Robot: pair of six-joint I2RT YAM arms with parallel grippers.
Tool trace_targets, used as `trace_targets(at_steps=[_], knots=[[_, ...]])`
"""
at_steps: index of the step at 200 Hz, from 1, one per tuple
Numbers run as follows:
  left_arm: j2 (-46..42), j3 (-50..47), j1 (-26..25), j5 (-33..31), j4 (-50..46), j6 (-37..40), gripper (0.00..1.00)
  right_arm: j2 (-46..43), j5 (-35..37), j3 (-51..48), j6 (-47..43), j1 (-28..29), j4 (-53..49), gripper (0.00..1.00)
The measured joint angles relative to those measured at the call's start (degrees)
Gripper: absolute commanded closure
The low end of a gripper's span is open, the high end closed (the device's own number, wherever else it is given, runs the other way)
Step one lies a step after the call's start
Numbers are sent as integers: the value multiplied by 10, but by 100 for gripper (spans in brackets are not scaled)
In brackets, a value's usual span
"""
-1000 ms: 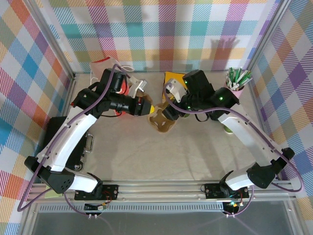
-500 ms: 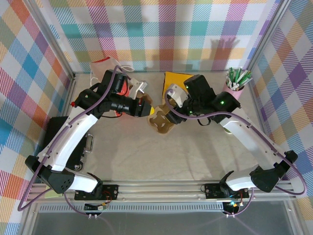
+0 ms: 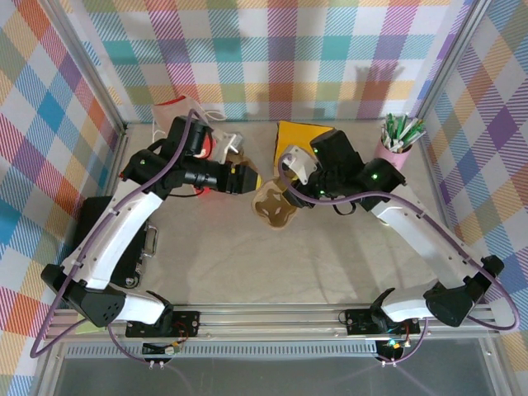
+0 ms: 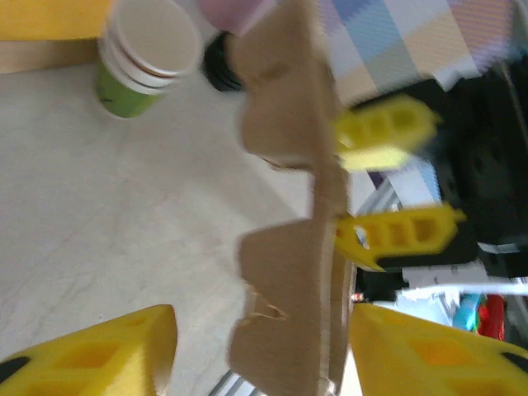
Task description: Pack the takeout coffee
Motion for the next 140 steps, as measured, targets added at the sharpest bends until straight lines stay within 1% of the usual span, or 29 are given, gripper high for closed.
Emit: trace_targets(at_steps=[20, 36, 55, 73, 88, 105, 140], knots=[[-1, 21, 44, -64, 0, -28, 29, -10, 0, -1, 2, 0, 0, 68], [0, 43, 87, -126, 0, -53, 29, -16, 0, -5, 4, 0, 0, 68], [10, 72, 138, -213, -2, -83, 30, -24, 0, -19, 10, 0, 0, 69], [49, 114, 170, -297, -8, -105, 31, -26, -2, -29, 14, 0, 0, 70], [96, 151, 186, -352, -15, -118, 33, -28, -6, -35, 16, 0, 0, 70], [155, 183, 196, -398, -25, -127, 33, -31, -8, -38, 19, 0, 0, 70], [249, 224, 199, -468, -51, -131, 33, -45, -9, -42, 26, 0, -1, 70]])
